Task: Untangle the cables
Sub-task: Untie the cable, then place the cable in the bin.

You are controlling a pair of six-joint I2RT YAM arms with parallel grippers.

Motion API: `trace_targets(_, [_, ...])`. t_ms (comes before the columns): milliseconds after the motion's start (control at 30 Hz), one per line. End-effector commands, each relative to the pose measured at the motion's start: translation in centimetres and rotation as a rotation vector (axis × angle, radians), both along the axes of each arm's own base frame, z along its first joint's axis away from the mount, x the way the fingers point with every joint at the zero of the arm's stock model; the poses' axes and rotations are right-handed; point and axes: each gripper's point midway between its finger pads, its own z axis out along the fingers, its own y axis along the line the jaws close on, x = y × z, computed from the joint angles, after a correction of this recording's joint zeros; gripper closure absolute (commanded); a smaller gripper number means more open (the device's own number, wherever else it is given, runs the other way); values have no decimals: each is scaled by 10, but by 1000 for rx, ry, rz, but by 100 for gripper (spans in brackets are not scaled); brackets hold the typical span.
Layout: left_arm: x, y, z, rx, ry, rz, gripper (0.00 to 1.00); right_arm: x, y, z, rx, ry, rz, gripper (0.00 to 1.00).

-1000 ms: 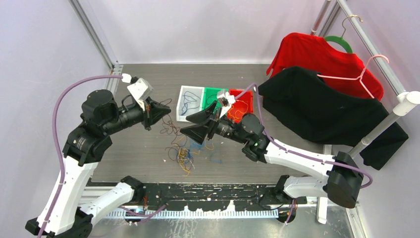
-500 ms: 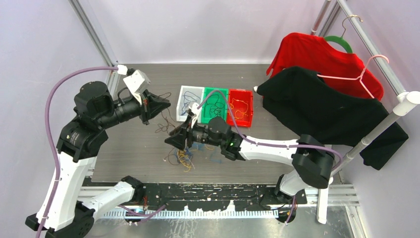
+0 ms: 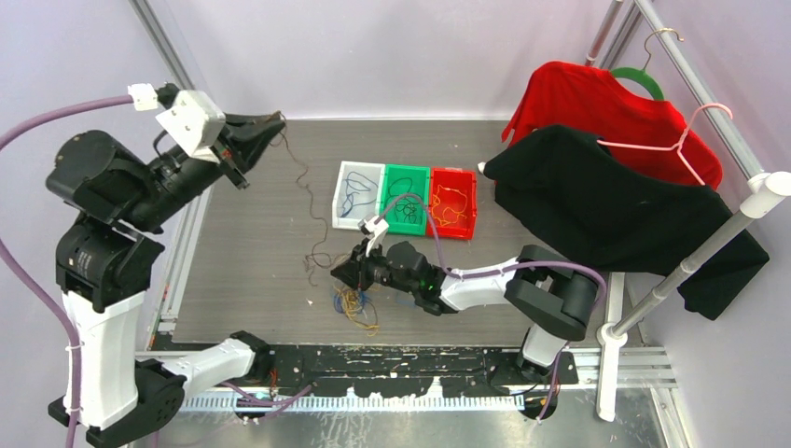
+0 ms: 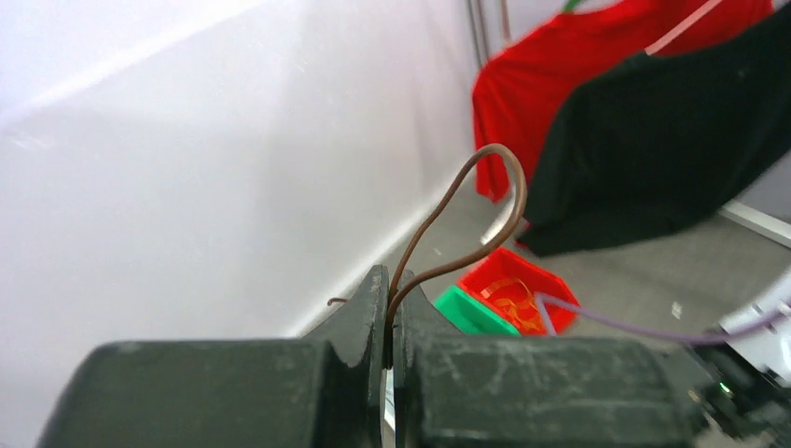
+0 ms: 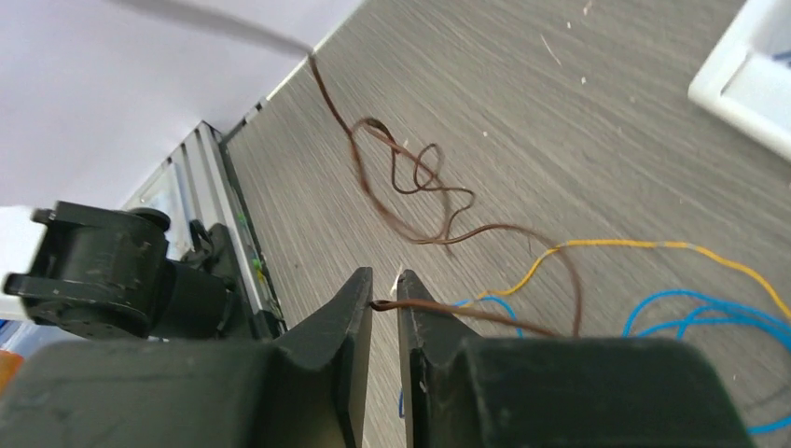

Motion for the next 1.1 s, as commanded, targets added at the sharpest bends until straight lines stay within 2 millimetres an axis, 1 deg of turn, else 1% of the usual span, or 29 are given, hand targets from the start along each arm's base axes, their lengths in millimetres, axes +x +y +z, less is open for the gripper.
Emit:
trace_targets(0, [0,16,62,-36,-232,81,100,-3,5,11,77,-6,-29,78])
trace_targets(133, [4,20,93,-27,-354,118,100,-7,-4,-11,22,32,-52,72])
trace_targets(200, [5,25,114,-36,-443,153,100,-9,-8,-20,0,51,-62,72])
trace_targets(300, [8,37,148,-70,-567,237,100,-12,-14,-37,-46,82,-86,79])
trace_targets(400, [6,46,180,-109,-676,300,100,-13,-17,-50,-84,107,-104,85])
trace_targets(433, [15,43,184,-114,-681,308,100,-14,-18,-51,-92,111,-110,86])
trace_targets(467, [20,41,186,-116,-682,308,100,-14,-18,-50,-91,111,-113,84])
trace_targets(500, [22,37,186,-113,-675,292,100,-14,-18,-47,-81,109,-117,80])
trace_targets(533, [23,33,184,-111,-657,272,100,-13,-21,-42,-72,104,-127,74])
trace_targets(600, [31,22,170,-101,-602,222,100,-9,-26,-25,-54,83,-154,64])
trace_targets(633, [35,14,159,-90,-570,191,100,-6,-30,-16,-51,68,-171,55])
trace_targets(700, [44,2,138,-80,-503,141,100,-1,-39,8,-38,27,-206,43])
trace_targets(767, [53,-11,117,-72,-435,99,100,5,-51,33,-22,-12,-239,34])
trace_targets(800, [57,-16,106,-71,-400,82,100,9,-58,44,-19,-25,-256,32])
trace_targets(833, [62,-22,96,-68,-369,66,100,12,-65,60,-1,-42,-272,31])
trace_targets(900, [72,-34,75,-60,-303,38,100,19,-82,77,7,-61,-320,30])
trace_targets(933, [76,-40,65,-59,-271,23,100,23,-92,84,12,-68,-350,30])
trace_targets(1000, [85,-52,45,-65,-212,-15,100,36,-119,94,13,-84,-464,31])
trace_targets(1067, [91,-67,25,-80,-162,-73,100,48,-148,101,-2,-99,-584,32])
